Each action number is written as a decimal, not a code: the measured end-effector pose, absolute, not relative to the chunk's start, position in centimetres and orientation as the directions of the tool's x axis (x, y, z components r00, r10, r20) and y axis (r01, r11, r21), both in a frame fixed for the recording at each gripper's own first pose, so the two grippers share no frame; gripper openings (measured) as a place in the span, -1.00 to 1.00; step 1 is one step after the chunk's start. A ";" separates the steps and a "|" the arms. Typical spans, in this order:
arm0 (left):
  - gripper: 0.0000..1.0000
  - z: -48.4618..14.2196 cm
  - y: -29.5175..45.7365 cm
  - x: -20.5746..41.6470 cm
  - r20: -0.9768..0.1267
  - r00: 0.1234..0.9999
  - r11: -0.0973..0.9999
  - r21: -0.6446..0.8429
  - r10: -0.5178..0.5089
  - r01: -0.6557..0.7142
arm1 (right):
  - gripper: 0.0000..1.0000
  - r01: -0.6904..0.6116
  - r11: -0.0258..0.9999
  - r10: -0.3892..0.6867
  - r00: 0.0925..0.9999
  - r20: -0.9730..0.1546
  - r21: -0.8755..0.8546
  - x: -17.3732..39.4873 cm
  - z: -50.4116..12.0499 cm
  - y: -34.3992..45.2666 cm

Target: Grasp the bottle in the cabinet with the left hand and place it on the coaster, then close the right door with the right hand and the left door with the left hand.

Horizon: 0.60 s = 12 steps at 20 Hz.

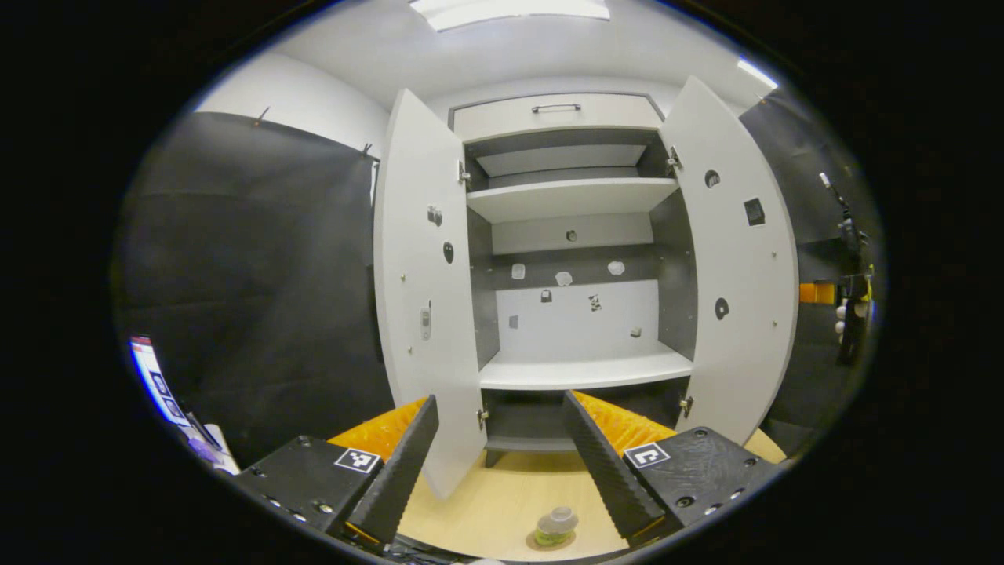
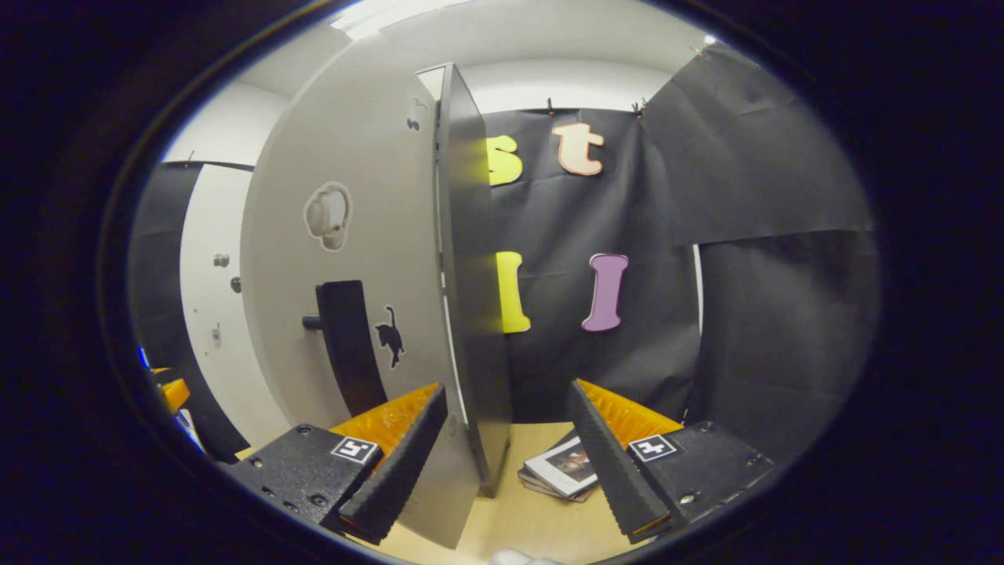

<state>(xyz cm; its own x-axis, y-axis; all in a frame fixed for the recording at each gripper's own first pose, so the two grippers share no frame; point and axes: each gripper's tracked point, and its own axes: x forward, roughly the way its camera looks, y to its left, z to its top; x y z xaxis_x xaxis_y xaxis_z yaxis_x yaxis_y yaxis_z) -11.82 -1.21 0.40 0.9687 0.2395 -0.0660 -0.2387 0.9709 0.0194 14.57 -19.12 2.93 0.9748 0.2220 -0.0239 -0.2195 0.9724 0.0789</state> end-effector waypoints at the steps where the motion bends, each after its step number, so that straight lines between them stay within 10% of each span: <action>1: 0.94 0.4 -1.2 -11.9 -0.064 0.968 0.970 0.021 0.242 -0.241 | 0.96 -0.216 0.974 0.218 0.976 -0.022 0.068 14.4 3.0 -19.0; 12: 0.96 -0.2 2.0 -11.3 -0.077 0.982 0.985 0.021 0.175 -0.174 | 0.93 -0.136 0.991 0.136 0.990 -0.026 -0.003 13.1 3.1 -15.2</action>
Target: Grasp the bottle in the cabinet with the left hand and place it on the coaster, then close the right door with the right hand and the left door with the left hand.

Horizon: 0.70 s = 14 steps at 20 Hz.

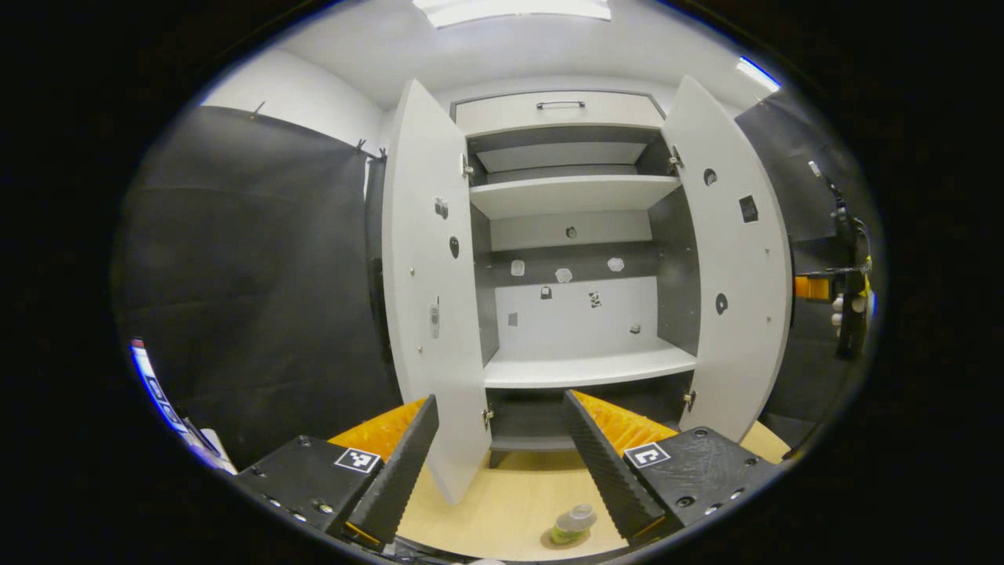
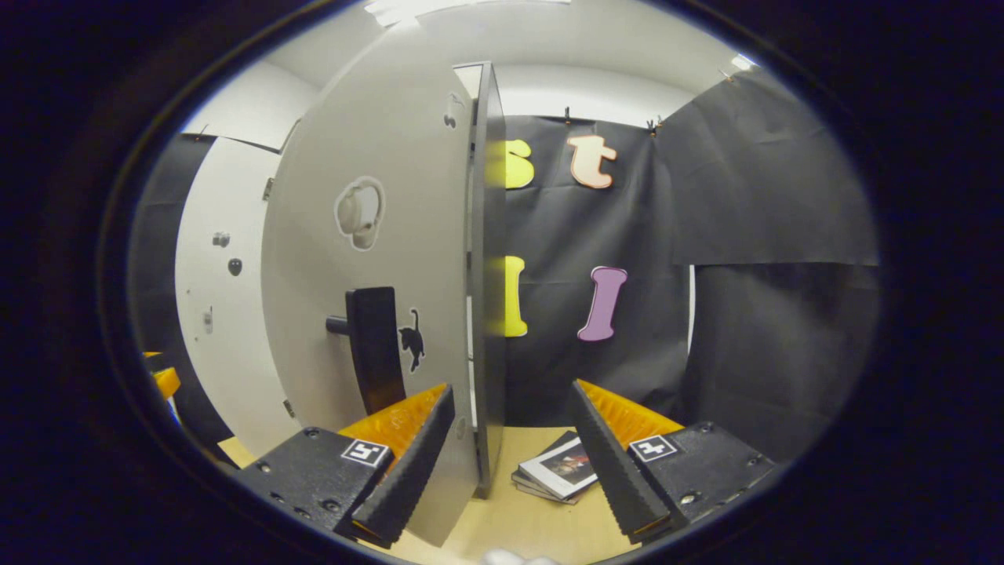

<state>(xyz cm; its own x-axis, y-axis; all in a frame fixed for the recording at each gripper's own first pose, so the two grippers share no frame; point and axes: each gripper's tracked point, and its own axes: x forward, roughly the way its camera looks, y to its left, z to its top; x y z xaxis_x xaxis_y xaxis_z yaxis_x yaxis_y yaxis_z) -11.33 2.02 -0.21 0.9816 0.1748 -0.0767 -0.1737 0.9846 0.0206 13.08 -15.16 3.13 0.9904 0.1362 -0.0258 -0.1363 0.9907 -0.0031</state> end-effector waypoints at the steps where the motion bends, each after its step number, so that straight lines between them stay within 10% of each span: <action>1: 0.94 -0.2 2.7 -11.2 -0.079 0.983 0.986 0.018 0.167 -0.166 | 0.94 -0.140 0.990 0.140 0.990 -0.030 0.003 13.0 3.1 -14.1; 14: 0.94 -0.2 10.1 -11.0 -0.066 0.989 0.991 0.018 0.135 -0.134 | 1.00 -0.252 0.968 0.251 0.965 -0.076 0.000 11.2 1.4 -2.2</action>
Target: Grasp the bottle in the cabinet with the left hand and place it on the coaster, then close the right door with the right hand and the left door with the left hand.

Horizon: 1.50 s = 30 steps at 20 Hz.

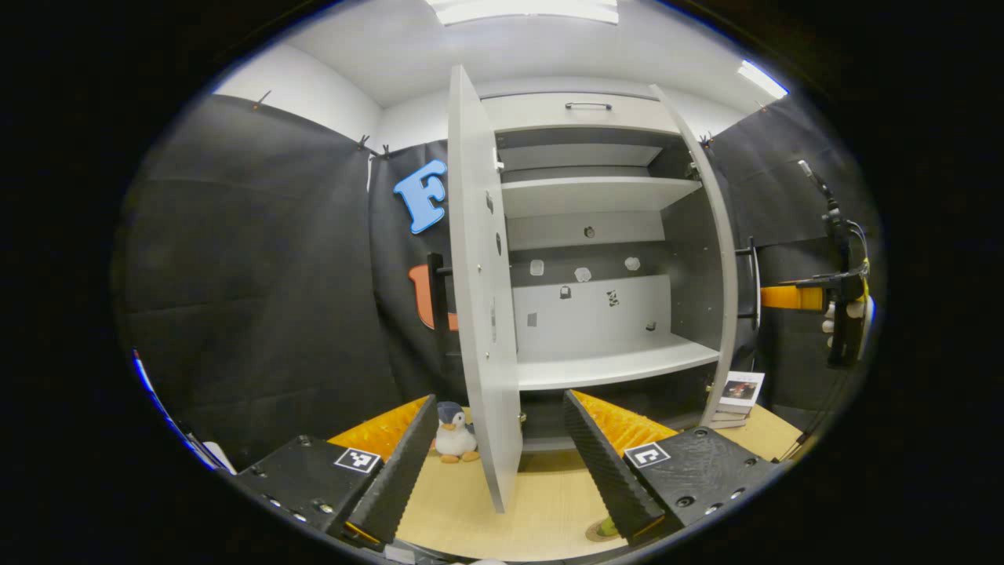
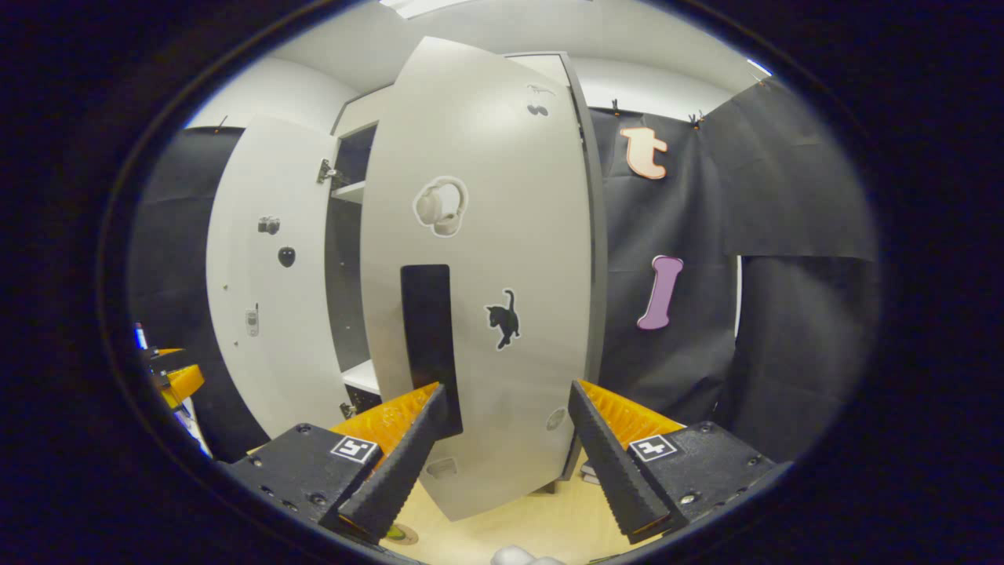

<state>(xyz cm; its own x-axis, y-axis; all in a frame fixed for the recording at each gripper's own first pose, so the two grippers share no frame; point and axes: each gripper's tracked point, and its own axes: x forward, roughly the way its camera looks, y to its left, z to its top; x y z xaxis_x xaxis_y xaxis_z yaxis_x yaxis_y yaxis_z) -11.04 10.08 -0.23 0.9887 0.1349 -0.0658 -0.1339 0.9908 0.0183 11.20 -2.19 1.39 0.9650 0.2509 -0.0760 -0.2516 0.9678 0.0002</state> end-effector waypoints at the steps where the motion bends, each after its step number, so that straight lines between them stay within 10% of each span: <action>1: 0.94 -0.1 10.3 -10.9 -0.062 0.989 0.991 0.016 0.131 -0.130 | 1.00 -0.249 0.968 0.248 0.965 -0.081 -0.003 10.9 1.3 -2.0; 30: 0.94 3.1 24.7 -0.7 -0.005 0.983 0.980 0.075 0.184 -0.183 | 1.00 -0.146 0.989 0.143 0.968 -0.208 -0.001 -0.2 -6.9 2.7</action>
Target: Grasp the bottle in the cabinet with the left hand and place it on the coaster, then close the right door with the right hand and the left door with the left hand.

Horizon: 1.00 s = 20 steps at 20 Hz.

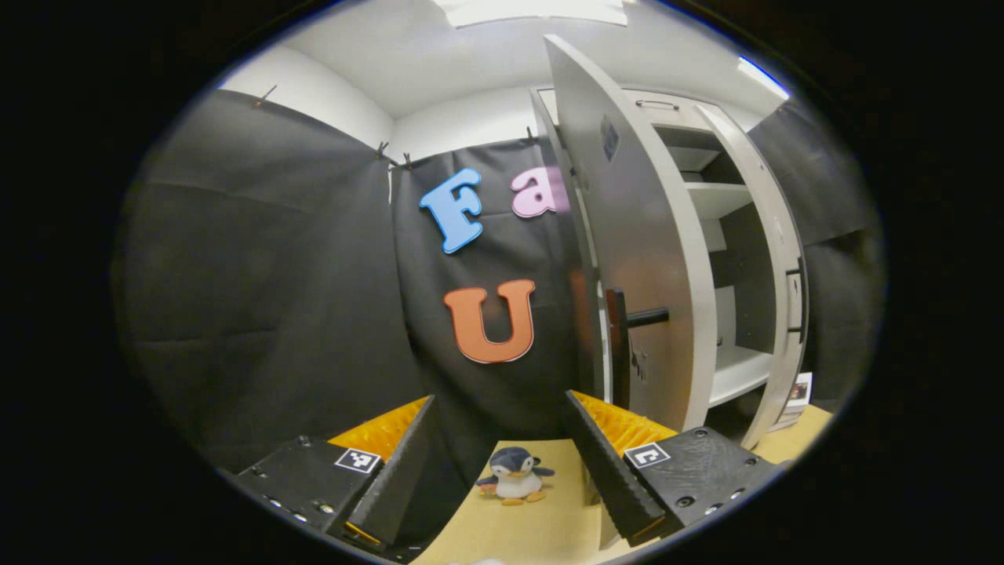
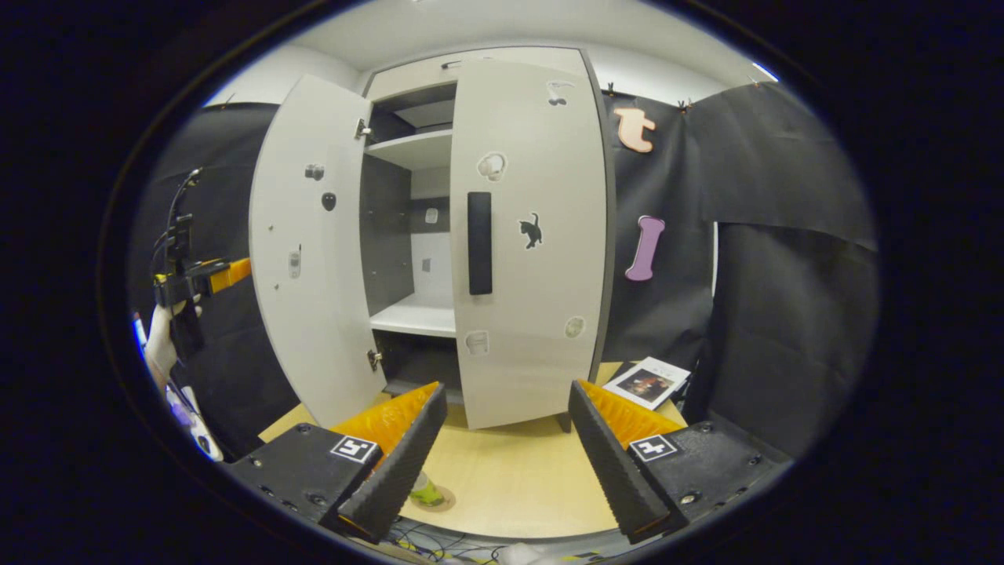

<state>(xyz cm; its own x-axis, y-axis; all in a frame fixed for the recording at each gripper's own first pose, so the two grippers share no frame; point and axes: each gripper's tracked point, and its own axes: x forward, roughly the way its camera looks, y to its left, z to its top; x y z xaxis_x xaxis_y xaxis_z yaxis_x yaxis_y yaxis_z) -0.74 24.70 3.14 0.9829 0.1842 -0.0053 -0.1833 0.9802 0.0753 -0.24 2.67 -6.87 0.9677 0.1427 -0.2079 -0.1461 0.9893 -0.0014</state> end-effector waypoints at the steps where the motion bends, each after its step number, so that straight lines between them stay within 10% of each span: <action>1: 0.94 3.0 24.4 -0.3 -0.013 0.984 0.982 0.073 0.176 -0.175 | 1.00 -0.144 0.990 0.140 0.967 -0.211 -0.002 -0.3 -7.0 2.7; 20: 0.82 3.0 21.7 -0.2 -0.023 0.990 0.990 0.046 0.137 -0.136 | 1.00 -0.163 0.987 0.159 0.967 -0.200 -0.001 0.7 -5.9 2.7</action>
